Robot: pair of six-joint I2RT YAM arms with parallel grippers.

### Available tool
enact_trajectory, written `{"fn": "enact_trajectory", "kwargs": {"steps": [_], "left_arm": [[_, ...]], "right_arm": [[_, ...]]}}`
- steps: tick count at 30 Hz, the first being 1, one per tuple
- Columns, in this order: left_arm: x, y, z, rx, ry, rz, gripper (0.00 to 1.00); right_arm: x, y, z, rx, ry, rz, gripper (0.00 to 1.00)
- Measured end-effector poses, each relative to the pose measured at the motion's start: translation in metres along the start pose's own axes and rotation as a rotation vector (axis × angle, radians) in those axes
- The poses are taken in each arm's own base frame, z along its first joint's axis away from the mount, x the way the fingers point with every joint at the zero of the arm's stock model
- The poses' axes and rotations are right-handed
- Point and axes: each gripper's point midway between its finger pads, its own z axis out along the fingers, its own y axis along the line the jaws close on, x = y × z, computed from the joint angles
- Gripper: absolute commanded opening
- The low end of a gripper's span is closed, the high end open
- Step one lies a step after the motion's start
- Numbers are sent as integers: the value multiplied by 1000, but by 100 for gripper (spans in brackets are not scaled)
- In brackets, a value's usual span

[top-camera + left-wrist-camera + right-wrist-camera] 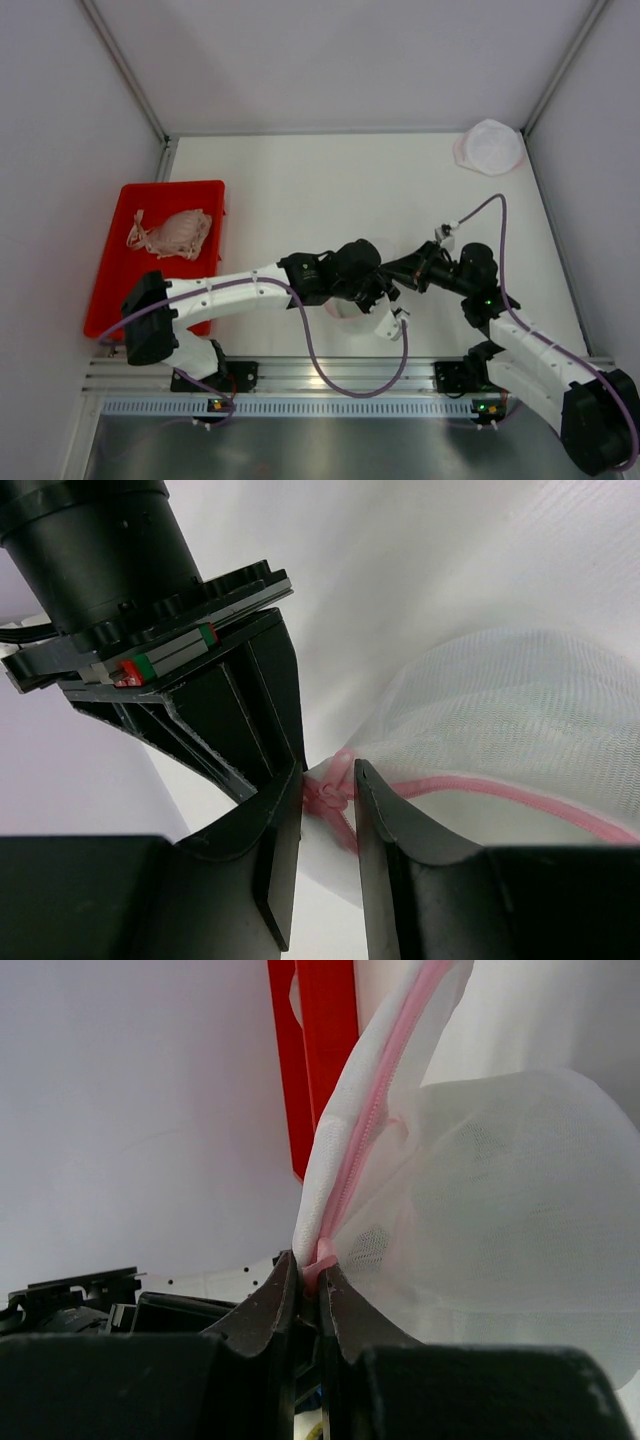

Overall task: Place the bra in the laundry bag and zip it closed
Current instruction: Zip the zipper on the laundry bag.

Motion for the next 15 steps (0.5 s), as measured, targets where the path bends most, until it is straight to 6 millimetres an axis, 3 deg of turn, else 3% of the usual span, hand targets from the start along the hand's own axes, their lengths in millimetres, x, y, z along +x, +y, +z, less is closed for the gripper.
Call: {"fn": "enact_trajectory", "kwargs": {"steps": [15], "left_arm": [[4, -9, 6, 13, -2, 134, 29]], "right_arm": [[5, -10, 3, 48, 17, 74, 0]]}}
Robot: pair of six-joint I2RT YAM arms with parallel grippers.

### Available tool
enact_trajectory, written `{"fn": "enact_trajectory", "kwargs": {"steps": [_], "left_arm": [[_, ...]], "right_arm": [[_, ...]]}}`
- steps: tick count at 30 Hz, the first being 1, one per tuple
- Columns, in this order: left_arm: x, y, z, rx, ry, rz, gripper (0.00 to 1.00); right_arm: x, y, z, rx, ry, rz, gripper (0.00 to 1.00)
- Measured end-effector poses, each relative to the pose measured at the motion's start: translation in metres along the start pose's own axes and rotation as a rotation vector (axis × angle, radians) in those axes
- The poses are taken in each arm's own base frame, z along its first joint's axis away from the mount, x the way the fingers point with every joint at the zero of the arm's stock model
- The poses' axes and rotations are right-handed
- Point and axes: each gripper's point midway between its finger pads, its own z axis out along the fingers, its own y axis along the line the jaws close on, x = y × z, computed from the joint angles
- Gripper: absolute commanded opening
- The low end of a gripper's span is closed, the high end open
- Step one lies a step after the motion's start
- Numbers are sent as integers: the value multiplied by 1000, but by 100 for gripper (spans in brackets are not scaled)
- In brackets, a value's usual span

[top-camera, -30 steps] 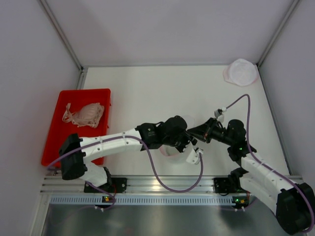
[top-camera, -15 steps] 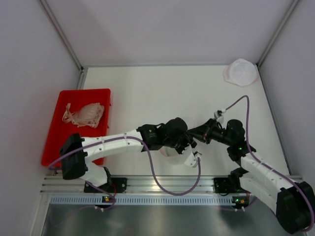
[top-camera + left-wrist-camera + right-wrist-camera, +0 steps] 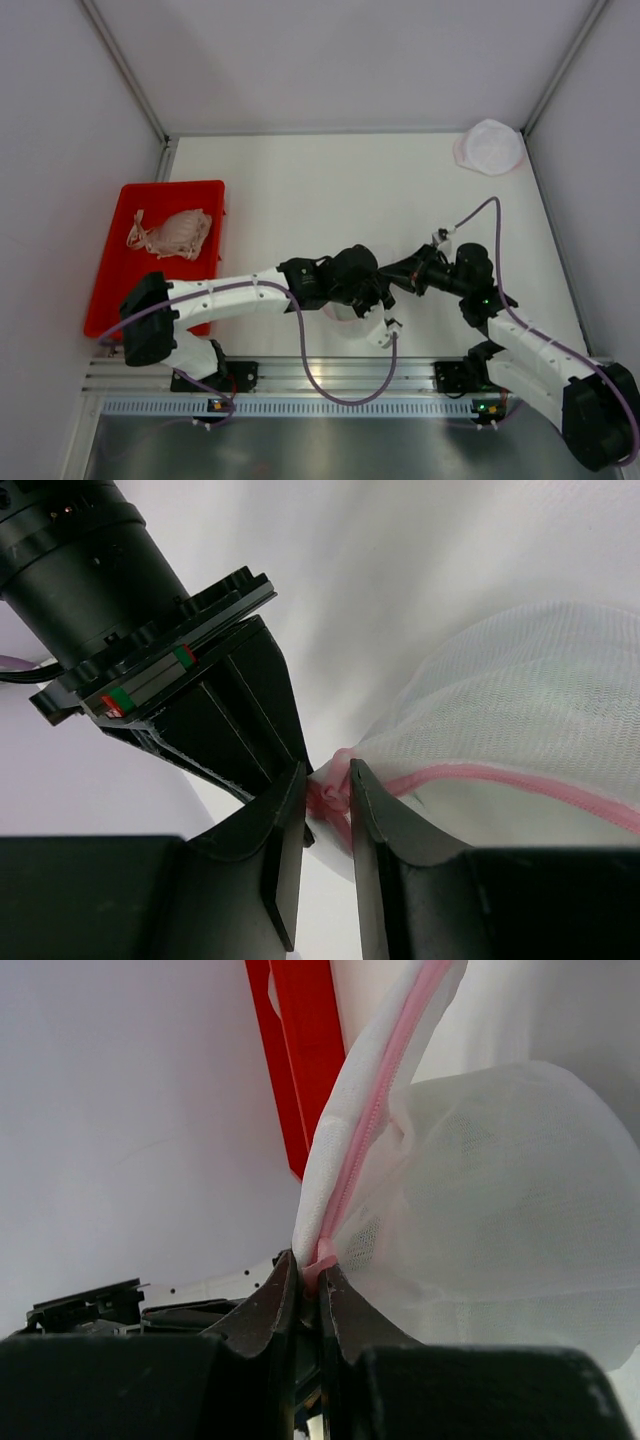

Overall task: Place the bra in the laundry bag and zip it closed
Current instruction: Zip the zipper on the laundry bag.

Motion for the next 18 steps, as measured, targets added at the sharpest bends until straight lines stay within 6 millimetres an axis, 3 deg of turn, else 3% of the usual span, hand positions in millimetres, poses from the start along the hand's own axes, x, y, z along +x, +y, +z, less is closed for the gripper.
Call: {"fn": "enact_trajectory", "kwargs": {"steps": [6, 14, 16, 18], "left_arm": [[1, -3, 2, -2, -1, 43, 22], [4, -7, 7, 10, 11, 64, 9], [5, -8, 6, 10, 17, 63, 10], [7, -10, 7, 14, 24, 59, 26]], "right_arm": [[2, -1, 2, 7, 5, 22, 0], [10, 26, 1, -64, 51, -11, 0], [10, 29, 1, -72, 53, -16, 0], [10, 31, 1, -78, 52, -21, 0]]}}
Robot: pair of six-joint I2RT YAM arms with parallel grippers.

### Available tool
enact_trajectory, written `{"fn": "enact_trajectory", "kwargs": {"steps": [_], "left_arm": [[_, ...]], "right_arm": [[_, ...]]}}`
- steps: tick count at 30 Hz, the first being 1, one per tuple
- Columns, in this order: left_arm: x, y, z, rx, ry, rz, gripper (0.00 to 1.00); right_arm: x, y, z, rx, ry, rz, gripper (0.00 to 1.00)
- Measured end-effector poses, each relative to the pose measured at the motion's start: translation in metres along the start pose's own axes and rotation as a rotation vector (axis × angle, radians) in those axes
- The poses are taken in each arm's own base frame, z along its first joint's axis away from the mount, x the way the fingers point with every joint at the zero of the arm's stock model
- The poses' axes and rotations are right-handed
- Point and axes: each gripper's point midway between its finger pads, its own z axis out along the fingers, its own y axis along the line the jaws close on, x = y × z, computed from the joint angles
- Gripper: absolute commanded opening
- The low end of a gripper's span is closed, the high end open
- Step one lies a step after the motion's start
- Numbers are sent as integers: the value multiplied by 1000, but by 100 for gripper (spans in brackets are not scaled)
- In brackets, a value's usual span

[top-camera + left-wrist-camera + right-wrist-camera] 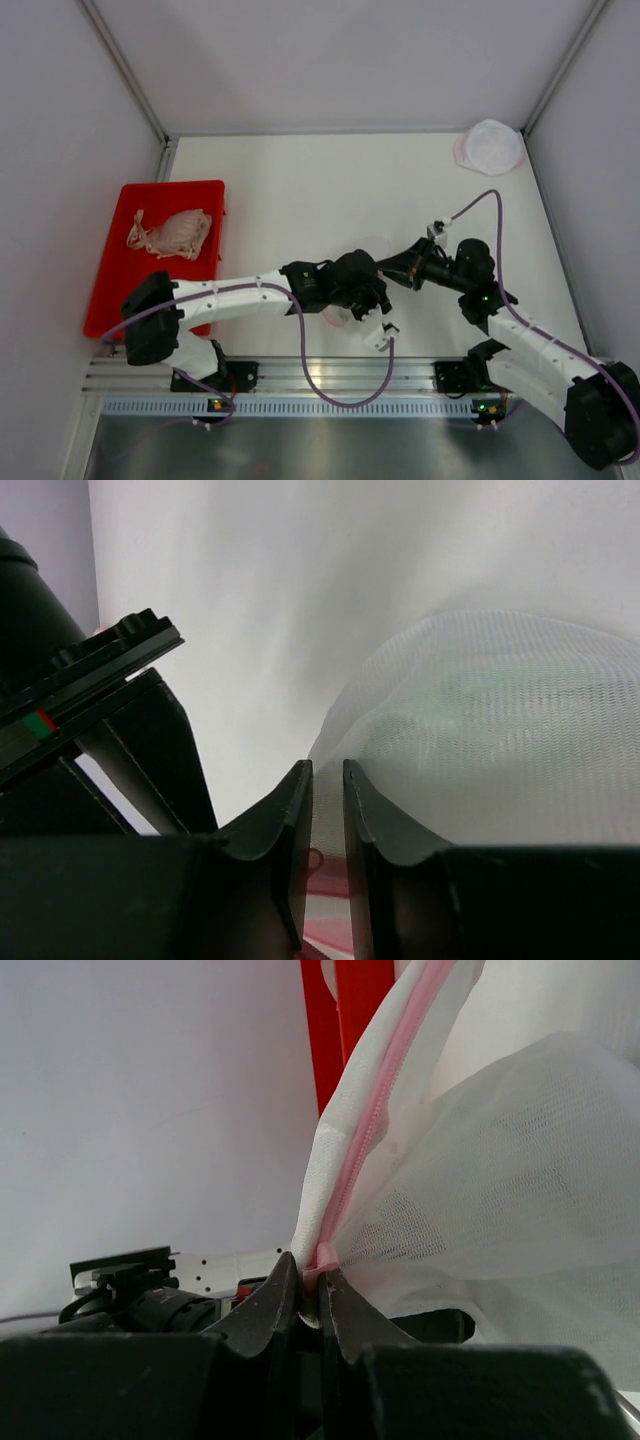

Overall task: Place the bra in the laundry bag and zip it closed
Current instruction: Zip the zipper on the laundry bag.

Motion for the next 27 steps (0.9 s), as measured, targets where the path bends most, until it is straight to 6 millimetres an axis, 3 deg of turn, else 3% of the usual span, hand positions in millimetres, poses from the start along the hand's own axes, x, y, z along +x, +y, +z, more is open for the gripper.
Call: {"fn": "enact_trajectory", "kwargs": {"steps": [3, 6, 15, 27], "left_arm": [[2, -6, 0, 10, 10, -4, 39], [3, -9, -4, 6, 19, -7, 42], [1, 1, -44, -146, 22, -23, 42], [8, 9, -37, -209, 49, -28, 41]], "right_arm": [[-1, 0, 0, 0, -4, -6, 0], [-1, 0, 0, -2, -6, -12, 0], [0, 3, 0, -14, 0, -19, 0], [-6, 4, 1, -15, -34, -7, 0]]}}
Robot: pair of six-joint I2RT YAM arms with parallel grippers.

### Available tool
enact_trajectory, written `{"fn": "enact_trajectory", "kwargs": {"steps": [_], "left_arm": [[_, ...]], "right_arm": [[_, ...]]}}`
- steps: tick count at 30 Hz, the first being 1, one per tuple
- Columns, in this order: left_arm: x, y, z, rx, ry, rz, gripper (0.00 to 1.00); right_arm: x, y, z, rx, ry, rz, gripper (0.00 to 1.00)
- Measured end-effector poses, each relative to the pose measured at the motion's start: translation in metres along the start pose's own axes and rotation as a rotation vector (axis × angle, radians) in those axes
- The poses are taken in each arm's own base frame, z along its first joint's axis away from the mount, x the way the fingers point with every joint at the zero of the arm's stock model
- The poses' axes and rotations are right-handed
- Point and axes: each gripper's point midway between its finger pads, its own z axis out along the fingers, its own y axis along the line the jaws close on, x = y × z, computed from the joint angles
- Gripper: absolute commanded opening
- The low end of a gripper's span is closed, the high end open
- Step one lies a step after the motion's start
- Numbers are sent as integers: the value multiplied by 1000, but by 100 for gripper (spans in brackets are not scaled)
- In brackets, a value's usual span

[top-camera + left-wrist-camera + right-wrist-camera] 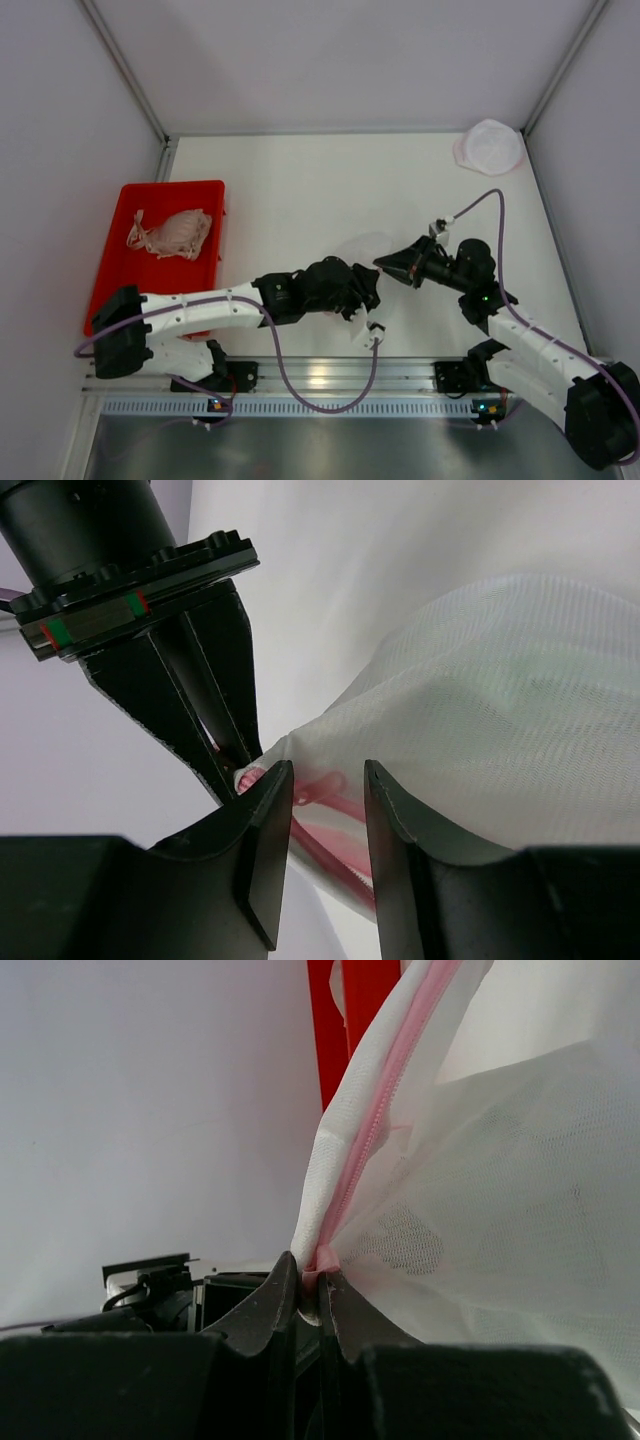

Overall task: Place the bra in the laundry bag and zip it closed
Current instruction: Zip the zipper on the laundry bag.

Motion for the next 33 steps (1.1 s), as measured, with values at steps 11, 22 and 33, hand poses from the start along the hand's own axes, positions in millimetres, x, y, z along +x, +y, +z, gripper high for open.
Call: {"fn": "enact_trajectory", "kwargs": {"steps": [11, 22, 33], "left_arm": [[2, -5, -4, -79, -7, 106, 40], [9, 4, -26, -108, 36, -152, 40], [6, -4, -42, -108, 28, -307, 43]], "right_arm": [[6, 2, -1, -9, 35, 5, 0], [14, -18, -7, 24, 83, 5, 0], [27, -32, -17, 54, 132, -11, 0]]}}
